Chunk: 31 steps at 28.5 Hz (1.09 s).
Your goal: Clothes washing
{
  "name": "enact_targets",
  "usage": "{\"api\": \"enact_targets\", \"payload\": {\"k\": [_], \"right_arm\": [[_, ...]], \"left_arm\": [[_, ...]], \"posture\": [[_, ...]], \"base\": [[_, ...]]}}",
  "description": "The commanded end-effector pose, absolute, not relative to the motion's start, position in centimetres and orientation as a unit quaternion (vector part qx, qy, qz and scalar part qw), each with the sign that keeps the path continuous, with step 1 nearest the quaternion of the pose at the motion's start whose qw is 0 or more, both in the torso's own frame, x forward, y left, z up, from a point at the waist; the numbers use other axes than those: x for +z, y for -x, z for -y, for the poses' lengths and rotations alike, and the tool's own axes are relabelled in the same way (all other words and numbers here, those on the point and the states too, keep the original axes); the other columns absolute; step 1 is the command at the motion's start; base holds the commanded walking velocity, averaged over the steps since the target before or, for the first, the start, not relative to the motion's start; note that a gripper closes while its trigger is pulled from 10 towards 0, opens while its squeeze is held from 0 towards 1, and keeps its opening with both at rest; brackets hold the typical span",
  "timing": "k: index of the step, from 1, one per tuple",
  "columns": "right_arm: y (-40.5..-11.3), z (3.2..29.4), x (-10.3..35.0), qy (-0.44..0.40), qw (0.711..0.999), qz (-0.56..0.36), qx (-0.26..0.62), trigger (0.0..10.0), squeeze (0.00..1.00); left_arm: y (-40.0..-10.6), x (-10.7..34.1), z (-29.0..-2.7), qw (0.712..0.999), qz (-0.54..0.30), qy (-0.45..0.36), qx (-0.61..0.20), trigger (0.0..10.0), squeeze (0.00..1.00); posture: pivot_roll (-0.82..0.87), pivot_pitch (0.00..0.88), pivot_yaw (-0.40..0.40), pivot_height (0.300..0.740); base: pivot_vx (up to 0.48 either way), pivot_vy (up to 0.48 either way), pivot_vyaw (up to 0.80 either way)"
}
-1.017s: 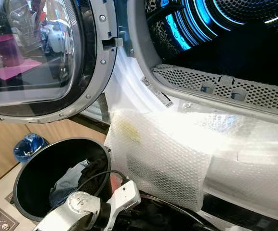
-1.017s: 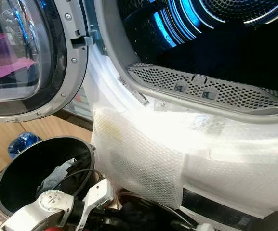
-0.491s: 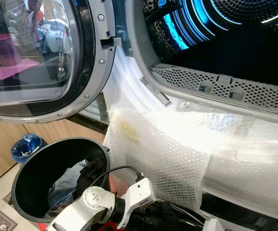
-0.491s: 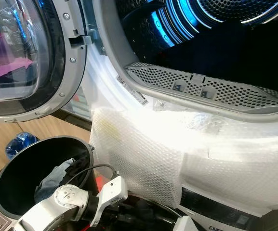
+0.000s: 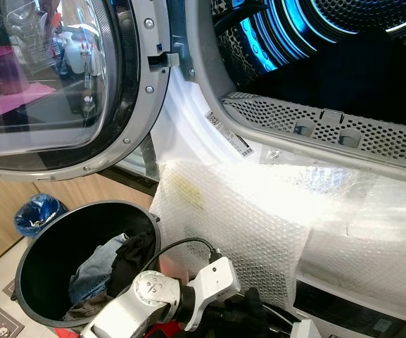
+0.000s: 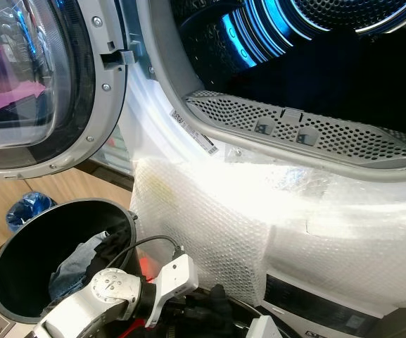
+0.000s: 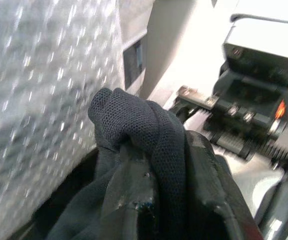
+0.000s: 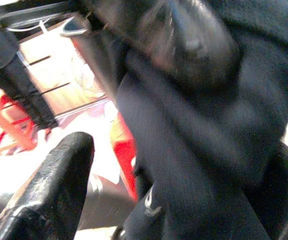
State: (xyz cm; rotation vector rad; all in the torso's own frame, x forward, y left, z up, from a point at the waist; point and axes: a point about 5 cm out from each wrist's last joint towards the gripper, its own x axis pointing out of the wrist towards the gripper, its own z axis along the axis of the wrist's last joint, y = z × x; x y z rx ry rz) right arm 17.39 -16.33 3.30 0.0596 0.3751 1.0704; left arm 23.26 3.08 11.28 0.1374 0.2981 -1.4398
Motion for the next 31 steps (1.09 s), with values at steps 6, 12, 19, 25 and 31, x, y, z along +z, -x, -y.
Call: {"api": "enact_targets", "payload": {"k": [6, 12, 19, 25, 31], "right_arm": [[-19.0, 15.7, 2.1, -0.001, 0.882, -0.191, 0.431, 10.0, 0.0], [-18.3, 14.8, 2.4, -0.073, 0.881, -0.184, 0.429, 10.0, 0.0], [-17.7, 15.2, 1.3, -0.083, 0.891, -0.203, 0.398, 10.0, 0.0], [-17.1, 16.1, 0.1, -0.079, 0.896, -0.228, 0.372, 10.0, 0.0], [-16.6, 16.6, -1.1, -0.094, 0.902, -0.245, 0.343, 10.0, 0.0]], "left_arm": [[-23.5, 12.8, -1.6, 0.744, -0.09, -0.058, -0.66, 0.0, 0.0], [-23.6, 13.5, -1.1, 0.754, -0.071, -0.049, -0.651, 0.0, 0.0], [-24.4, 14.2, -1.1, 0.777, -0.053, -0.036, -0.626, 0.0, 0.0], [-24.5, 14.1, -1.2, 0.78, -0.051, -0.035, -0.623, 0.0, 0.0], [-24.8, 14.4, -1.1, 0.782, -0.045, -0.036, -0.621, 0.0, 0.0]], "posture": [[-0.14, 0.063, 0.038, 0.74], [-0.15, 0.068, 0.044, 0.74], [-0.15, 0.051, 0.042, 0.74], [-0.15, 0.036, 0.045, 0.74], [-0.15, 0.006, 0.045, 0.74]], "base": [[0.0, 0.0, 0.0], [0.0, 0.0, 0.0], [0.0, 0.0, 0.0], [0.0, 0.0, 0.0], [0.0, 0.0, 0.0]]}}
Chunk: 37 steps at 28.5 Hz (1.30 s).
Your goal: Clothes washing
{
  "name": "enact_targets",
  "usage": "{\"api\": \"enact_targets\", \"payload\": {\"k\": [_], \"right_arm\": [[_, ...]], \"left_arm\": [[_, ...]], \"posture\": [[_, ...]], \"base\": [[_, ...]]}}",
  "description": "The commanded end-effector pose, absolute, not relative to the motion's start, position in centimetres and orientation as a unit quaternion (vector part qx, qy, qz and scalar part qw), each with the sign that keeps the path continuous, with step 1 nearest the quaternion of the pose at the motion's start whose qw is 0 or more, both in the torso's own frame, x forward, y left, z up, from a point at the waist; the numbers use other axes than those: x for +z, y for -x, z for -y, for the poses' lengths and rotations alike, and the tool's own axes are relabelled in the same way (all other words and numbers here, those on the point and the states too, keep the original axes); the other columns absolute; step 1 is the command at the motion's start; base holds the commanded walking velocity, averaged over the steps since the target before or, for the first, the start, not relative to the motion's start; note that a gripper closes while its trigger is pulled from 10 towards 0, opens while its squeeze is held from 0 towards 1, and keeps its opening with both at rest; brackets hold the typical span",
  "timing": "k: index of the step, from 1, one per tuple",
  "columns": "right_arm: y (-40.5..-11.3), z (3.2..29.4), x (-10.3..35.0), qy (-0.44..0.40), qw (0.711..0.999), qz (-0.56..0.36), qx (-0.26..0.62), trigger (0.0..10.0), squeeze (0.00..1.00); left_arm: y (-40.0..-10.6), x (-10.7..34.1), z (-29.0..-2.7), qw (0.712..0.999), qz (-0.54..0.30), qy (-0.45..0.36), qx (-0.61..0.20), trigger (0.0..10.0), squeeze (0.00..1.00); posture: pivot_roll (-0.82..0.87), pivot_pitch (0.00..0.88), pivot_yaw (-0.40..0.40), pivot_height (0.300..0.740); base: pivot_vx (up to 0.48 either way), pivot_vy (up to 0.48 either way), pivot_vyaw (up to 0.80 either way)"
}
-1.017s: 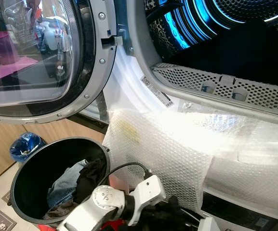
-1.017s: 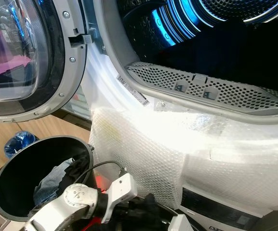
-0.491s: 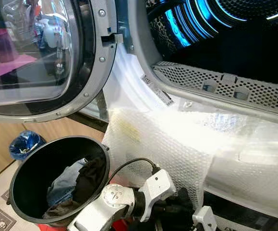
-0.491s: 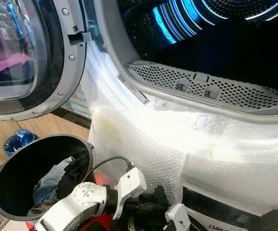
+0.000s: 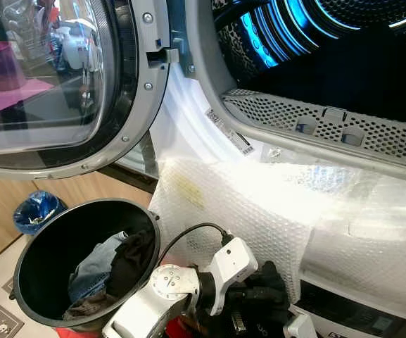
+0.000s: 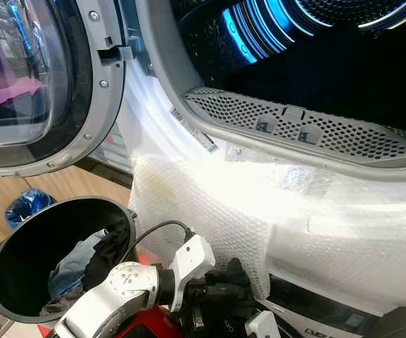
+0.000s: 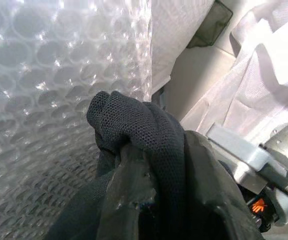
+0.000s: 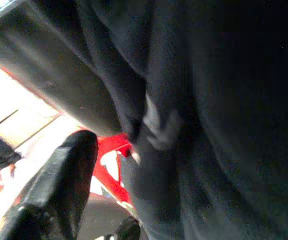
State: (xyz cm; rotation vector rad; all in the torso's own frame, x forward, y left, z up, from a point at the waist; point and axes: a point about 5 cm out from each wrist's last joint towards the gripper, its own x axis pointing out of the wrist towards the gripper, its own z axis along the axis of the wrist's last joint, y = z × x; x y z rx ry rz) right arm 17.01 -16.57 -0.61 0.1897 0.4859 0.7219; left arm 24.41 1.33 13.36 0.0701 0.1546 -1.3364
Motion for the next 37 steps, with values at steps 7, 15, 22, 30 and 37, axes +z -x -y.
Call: {"api": "enact_targets", "payload": {"k": [7, 15, 22, 30, 37], "right_arm": [[-18.1, 16.5, -0.1, -0.138, 0.922, -0.194, 0.306, 10.0, 0.0], [-19.0, 15.7, 0.7, -0.158, 0.925, -0.163, 0.303, 10.0, 0.0], [-19.1, 15.2, 0.3, -0.151, 0.921, -0.172, 0.315, 0.0, 0.0], [-19.1, 14.7, 0.5, -0.159, 0.919, -0.166, 0.321, 0.0, 0.0], [-19.0, 14.9, 0.5, -0.166, 0.917, -0.162, 0.324, 0.0, 0.0]], "left_arm": [[-24.4, 14.1, -1.0, 0.777, -0.051, -0.032, -0.627, 0.0, 0.0], [-24.3, 14.2, -1.0, 0.775, -0.05, -0.033, -0.63, 0.0, 0.0], [-24.6, 14.1, -1.2, 0.778, -0.053, -0.035, -0.625, 0.0, 0.0], [-24.5, 14.1, -1.3, 0.779, -0.053, -0.033, -0.623, 0.0, 0.0], [-24.9, 14.3, -1.7, 0.785, -0.052, -0.028, -0.617, 0.0, 0.0]], "posture": [[-0.15, 0.0, 0.051, 0.74], [-0.15, 0.007, 0.059, 0.74], [-0.15, 0.0, 0.059, 0.74], [-0.15, 0.0, 0.065, 0.74], [-0.15, 0.0, 0.063, 0.74]], "base": [[0.0, 0.0, 0.0], [0.0, 0.0, 0.0], [0.0, 0.0, 0.0], [0.0, 0.0, 0.0], [0.0, 0.0, 0.0]]}}
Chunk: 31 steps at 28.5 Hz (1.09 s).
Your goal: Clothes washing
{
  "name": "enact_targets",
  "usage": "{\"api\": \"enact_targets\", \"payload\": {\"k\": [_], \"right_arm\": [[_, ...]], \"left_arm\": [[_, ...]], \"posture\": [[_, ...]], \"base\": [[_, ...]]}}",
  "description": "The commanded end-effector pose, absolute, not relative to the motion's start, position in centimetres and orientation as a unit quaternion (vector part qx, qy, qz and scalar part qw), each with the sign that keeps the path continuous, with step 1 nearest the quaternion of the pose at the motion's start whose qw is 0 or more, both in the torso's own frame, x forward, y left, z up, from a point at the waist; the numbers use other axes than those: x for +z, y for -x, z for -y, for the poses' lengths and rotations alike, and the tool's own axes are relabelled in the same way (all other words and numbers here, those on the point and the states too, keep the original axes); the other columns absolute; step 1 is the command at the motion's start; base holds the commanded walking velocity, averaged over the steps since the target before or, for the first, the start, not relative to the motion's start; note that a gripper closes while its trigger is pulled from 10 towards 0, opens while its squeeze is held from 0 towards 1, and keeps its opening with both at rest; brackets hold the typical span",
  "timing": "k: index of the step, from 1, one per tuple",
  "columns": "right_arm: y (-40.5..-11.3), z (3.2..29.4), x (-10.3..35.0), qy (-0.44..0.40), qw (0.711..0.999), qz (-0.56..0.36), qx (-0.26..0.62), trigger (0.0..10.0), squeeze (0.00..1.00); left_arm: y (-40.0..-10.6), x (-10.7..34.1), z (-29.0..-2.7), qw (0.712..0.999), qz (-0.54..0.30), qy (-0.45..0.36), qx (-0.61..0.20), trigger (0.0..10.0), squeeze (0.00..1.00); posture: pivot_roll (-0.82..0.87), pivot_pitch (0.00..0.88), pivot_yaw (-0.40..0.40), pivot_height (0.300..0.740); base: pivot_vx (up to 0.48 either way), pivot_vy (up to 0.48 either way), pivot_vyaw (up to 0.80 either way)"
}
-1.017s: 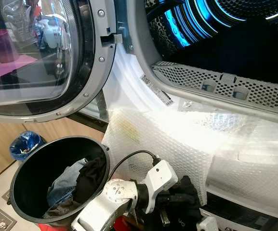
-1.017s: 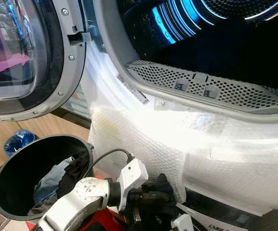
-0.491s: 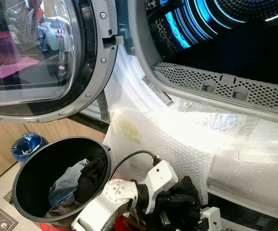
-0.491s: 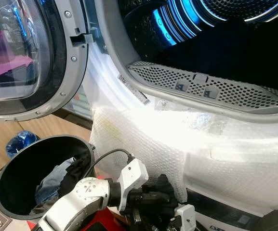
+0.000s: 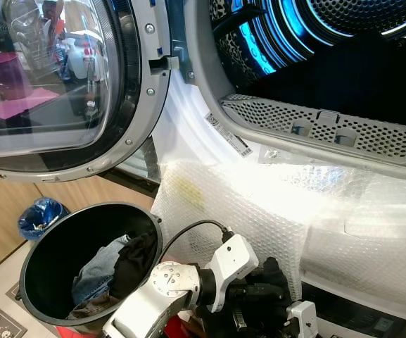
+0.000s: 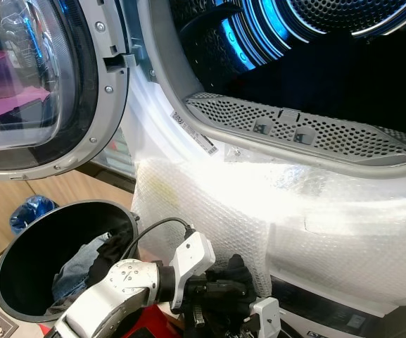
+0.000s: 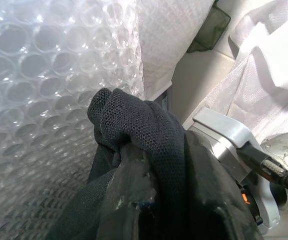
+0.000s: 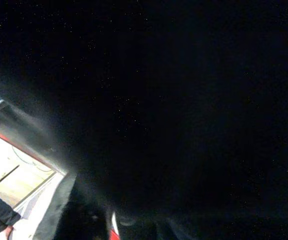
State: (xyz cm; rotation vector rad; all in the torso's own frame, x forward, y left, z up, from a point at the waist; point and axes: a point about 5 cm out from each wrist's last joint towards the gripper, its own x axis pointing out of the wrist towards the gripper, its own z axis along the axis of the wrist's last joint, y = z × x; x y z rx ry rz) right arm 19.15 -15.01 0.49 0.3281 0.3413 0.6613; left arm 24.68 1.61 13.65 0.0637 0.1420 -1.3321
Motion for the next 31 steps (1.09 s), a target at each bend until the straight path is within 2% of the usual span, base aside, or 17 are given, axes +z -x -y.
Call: {"api": "enact_targets", "payload": {"k": [1, 22, 24, 31], "right_arm": [[-18.9, 15.0, 0.5, -0.166, 0.917, -0.162, 0.324, 0.0, 0.0], [-19.4, 14.2, 0.9, -0.164, 0.914, -0.152, 0.34, 0.0, 0.0], [-20.1, 14.5, 0.8, -0.18, 0.927, -0.141, 0.297, 0.0, 0.0], [-19.9, 14.4, 0.3, -0.18, 0.928, -0.148, 0.29, 0.0, 0.0]], "left_arm": [[-24.9, 14.3, -1.8, 0.786, -0.053, -0.027, -0.615, 0.0, 0.0], [-25.0, 15.0, -1.7, 0.785, -0.046, -0.024, -0.617, 0.0, 0.0], [-24.6, 15.0, -2.0, 0.782, -0.051, -0.021, -0.621, 0.0, 0.0], [-24.2, 15.2, -2.2, 0.776, -0.05, -0.021, -0.629, 0.0, 0.0]], "posture": [[-0.15, 0.0, 0.063, 0.74], [-0.14, 0.0, 0.077, 0.74], [-0.14, 0.0, 0.085, 0.74], [-0.14, 0.0, 0.087, 0.74]], "base": [[0.0, 0.0, 0.0], [0.0, 0.0, 0.0], [0.0, 0.0, 0.0], [0.0, 0.0, 0.0]]}}
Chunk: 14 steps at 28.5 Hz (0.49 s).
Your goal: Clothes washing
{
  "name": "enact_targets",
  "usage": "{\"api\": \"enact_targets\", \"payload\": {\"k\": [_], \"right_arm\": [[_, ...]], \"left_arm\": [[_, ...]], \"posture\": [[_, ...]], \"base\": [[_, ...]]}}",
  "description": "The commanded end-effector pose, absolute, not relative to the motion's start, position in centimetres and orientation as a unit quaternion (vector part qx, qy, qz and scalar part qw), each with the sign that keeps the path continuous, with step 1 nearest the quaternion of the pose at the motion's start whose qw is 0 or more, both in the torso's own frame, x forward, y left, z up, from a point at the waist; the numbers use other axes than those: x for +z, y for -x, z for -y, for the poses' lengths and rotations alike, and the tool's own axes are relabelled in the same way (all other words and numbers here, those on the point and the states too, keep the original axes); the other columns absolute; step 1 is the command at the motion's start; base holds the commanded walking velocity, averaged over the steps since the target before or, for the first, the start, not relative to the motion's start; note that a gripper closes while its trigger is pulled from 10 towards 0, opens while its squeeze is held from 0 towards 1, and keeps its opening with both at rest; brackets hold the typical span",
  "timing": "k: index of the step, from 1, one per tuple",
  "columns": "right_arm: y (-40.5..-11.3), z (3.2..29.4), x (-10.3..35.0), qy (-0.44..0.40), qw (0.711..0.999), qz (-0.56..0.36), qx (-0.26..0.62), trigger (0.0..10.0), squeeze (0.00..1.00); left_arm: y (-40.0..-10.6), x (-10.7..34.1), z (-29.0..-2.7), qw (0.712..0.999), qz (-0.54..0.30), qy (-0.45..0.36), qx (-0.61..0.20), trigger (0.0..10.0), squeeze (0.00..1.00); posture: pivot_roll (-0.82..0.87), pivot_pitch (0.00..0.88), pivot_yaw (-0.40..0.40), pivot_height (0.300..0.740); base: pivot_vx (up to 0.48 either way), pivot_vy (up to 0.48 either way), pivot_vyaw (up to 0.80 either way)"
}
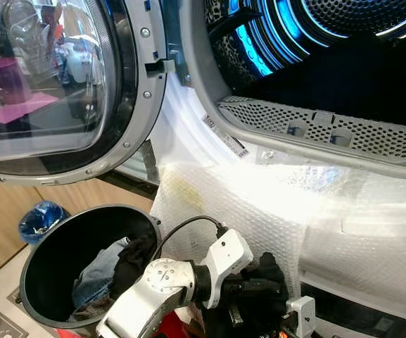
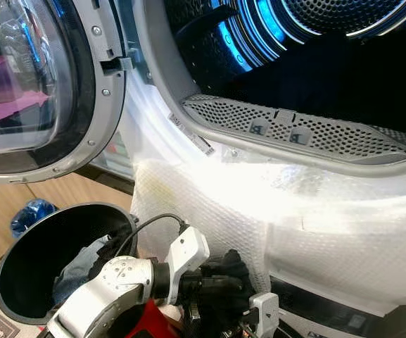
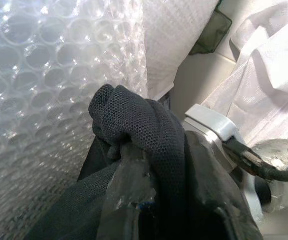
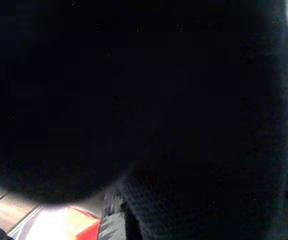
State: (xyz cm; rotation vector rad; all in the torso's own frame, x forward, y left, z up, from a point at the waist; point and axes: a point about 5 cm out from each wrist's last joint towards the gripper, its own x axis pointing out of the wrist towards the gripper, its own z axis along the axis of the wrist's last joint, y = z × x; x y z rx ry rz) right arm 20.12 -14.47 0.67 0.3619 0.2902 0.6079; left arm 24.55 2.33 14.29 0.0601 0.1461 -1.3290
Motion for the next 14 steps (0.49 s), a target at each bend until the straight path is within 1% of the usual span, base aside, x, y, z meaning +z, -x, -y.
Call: {"api": "enact_targets", "payload": {"k": [1, 7, 8, 9, 10, 11, 12, 14], "right_arm": [[-19.9, 14.5, 0.2, -0.179, 0.929, -0.15, 0.287, 0.0, 0.0], [-20.2, 14.6, 0.2, -0.186, 0.932, -0.142, 0.278, 0.0, 0.0], [-20.2, 14.6, 0.2, -0.188, 0.932, -0.141, 0.277, 0.0, 0.0], [-20.2, 14.6, 0.1, -0.188, 0.932, -0.141, 0.276, 0.0, 0.0], [-20.2, 14.5, 0.1, -0.19, 0.932, -0.14, 0.275, 0.0, 0.0], [-20.3, 14.5, 0.2, -0.193, 0.932, -0.137, 0.275, 0.0, 0.0], [-20.4, 14.4, 0.2, -0.196, 0.932, -0.132, 0.275, 0.0, 0.0], [-20.6, 14.2, 0.2, -0.199, 0.932, -0.128, 0.275, 0.0, 0.0]], "left_arm": [[-24.1, 15.2, -2.3, 0.774, -0.051, -0.021, -0.63, 0.0, 0.0], [-23.7, 15.6, -2.2, 0.762, -0.052, -0.021, -0.645, 0.0, 0.0], [-23.6, 15.6, -2.2, 0.759, -0.057, -0.02, -0.649, 2.2, 0.0], [-23.6, 15.5, -2.3, 0.755, -0.06, -0.023, -0.653, 3.2, 0.53], [-23.4, 15.5, -2.3, 0.748, -0.064, -0.025, -0.66, 3.3, 0.87], [-23.0, 15.4, -2.5, 0.738, -0.07, -0.029, -0.671, 4.7, 1.0], [-22.5, 15.1, -3.0, 0.721, -0.087, -0.038, -0.687, 9.5, 1.0], [-22.1, 14.8, -3.7, 0.708, -0.105, -0.052, -0.697, 9.3, 1.0]], "posture": [[-0.13, 0.0, 0.088, 0.74], [-0.14, 0.0, 0.097, 0.74], [-0.14, 0.0, 0.099, 0.74], [-0.13, 0.0, 0.102, 0.74], [-0.13, 0.0, 0.103, 0.74], [-0.13, 0.0, 0.107, 0.74], [-0.13, 0.0, 0.11, 0.74], [-0.13, 0.0, 0.113, 0.74]], "base": [[0.0, 0.0, 0.0], [0.0, 0.0, 0.0], [0.0, 0.0, 0.0], [0.0, 0.0, 0.0], [0.0, 0.0, 0.0], [0.0, 0.0, 0.0], [0.0, 0.0, 0.0], [0.0, 0.0, 0.0]]}}
